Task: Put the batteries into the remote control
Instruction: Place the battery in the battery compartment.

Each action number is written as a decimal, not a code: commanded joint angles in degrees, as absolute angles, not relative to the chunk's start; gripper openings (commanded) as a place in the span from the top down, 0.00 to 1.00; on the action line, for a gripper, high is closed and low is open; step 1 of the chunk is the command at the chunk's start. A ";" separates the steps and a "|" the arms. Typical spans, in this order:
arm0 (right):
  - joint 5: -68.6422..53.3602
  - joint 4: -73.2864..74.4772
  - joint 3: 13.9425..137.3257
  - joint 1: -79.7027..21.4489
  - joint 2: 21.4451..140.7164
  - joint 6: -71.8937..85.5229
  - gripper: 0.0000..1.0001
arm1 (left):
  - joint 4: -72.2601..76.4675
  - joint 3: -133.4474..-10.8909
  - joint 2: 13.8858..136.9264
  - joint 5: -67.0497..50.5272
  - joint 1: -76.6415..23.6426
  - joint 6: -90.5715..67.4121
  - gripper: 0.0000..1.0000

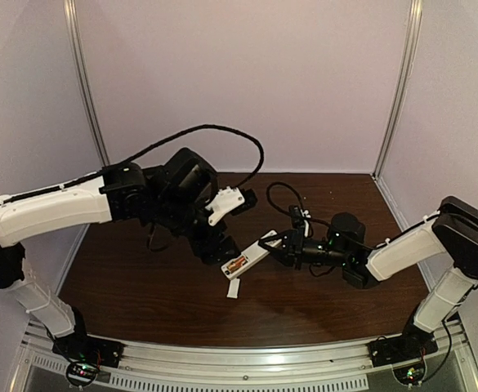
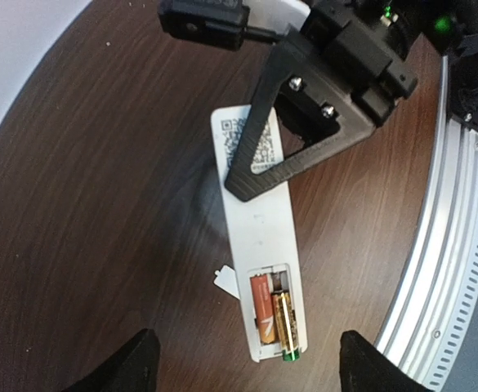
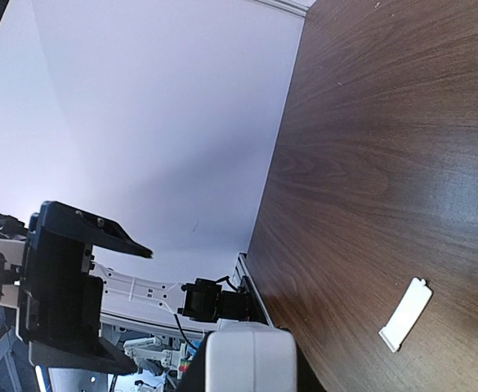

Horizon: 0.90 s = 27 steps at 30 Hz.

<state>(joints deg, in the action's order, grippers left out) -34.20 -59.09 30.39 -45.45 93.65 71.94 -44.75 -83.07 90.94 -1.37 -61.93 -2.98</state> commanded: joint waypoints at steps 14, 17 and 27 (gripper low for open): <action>-45.75 -44.36 32.74 -44.51 84.29 65.86 1.00 | -24.47 -57.79 68.30 -15.04 -60.93 19.62 0.04; -47.01 -40.72 34.05 -44.60 83.27 64.48 1.00 | -21.90 -55.82 68.16 -17.78 -60.96 19.84 0.03; -48.62 -39.72 35.66 -45.61 83.23 63.79 1.00 | -15.59 -53.75 71.84 -22.26 -61.04 17.58 0.03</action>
<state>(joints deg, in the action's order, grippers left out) -47.00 -39.48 33.89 -45.06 83.99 64.60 -20.62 -54.87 69.97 -19.66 -61.32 17.91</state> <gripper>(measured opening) 0.195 0.974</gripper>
